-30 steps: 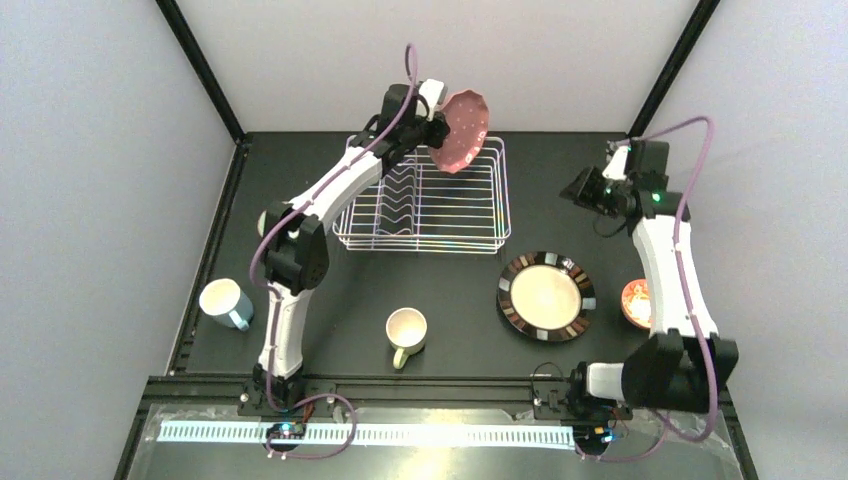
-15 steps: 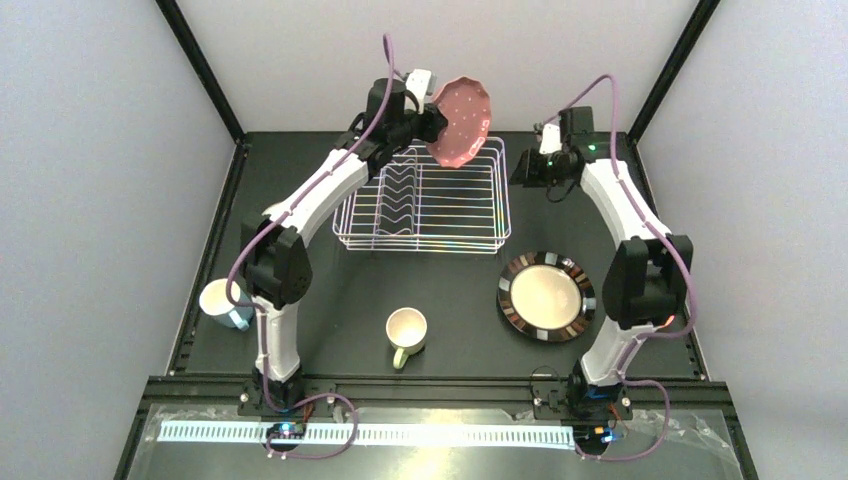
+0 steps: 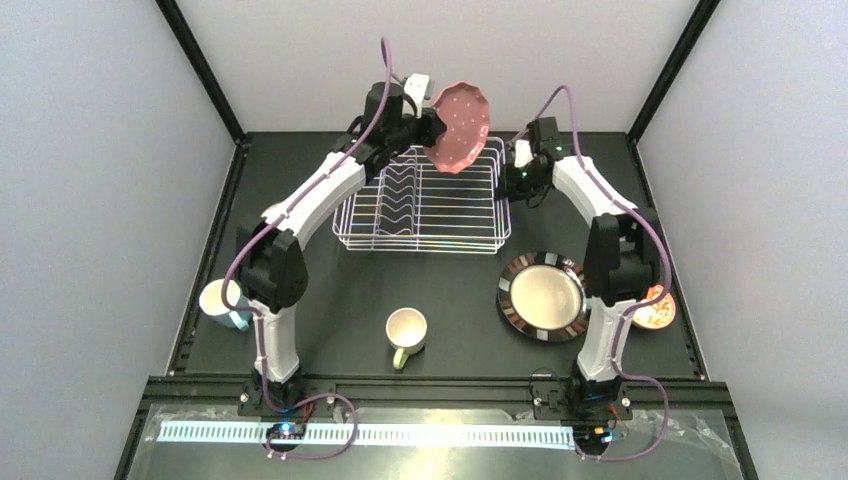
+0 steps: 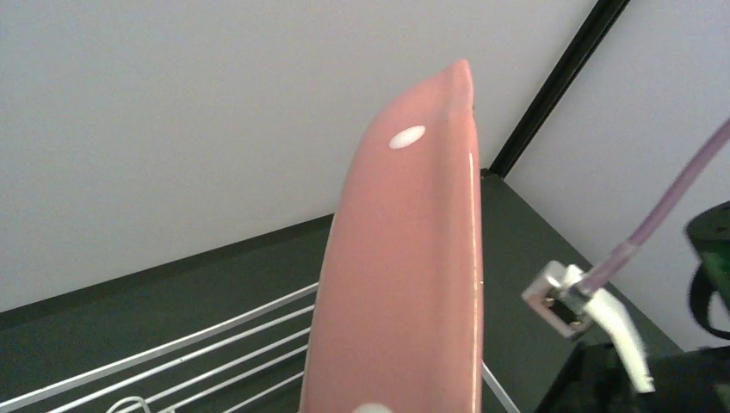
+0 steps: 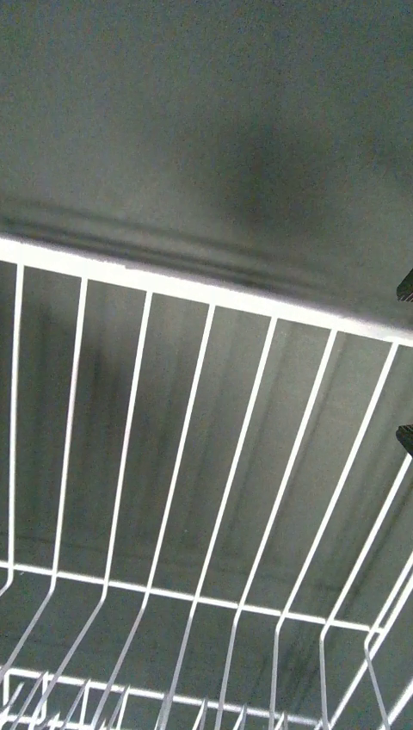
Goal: Load the mixed dishes into the dish rack
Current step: Adjust the dish rack at the center of the board.
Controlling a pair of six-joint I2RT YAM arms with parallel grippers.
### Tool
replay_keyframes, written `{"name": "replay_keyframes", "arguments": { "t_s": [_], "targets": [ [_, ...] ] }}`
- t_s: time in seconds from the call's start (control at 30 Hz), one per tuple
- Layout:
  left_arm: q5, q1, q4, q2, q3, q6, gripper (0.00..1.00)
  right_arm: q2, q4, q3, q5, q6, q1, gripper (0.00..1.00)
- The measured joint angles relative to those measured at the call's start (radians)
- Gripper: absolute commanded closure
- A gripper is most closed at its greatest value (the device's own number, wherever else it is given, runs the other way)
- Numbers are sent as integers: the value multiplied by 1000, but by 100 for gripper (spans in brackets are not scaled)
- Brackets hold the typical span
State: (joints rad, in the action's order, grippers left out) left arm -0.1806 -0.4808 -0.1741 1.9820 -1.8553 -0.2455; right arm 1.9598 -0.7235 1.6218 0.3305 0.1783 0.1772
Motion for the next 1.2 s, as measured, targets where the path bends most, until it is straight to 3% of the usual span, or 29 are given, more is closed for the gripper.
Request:
{"name": "replay_keyframes", "arguments": {
  "t_s": [0.63,1.2],
  "targets": [
    [12,0,-21,-107,43,11,99,231,-89,221,-162,-49,29,33],
    [68,4,-68,-171,133,34,99,390,-161,484,-156,-204,28,70]
  ]
}}
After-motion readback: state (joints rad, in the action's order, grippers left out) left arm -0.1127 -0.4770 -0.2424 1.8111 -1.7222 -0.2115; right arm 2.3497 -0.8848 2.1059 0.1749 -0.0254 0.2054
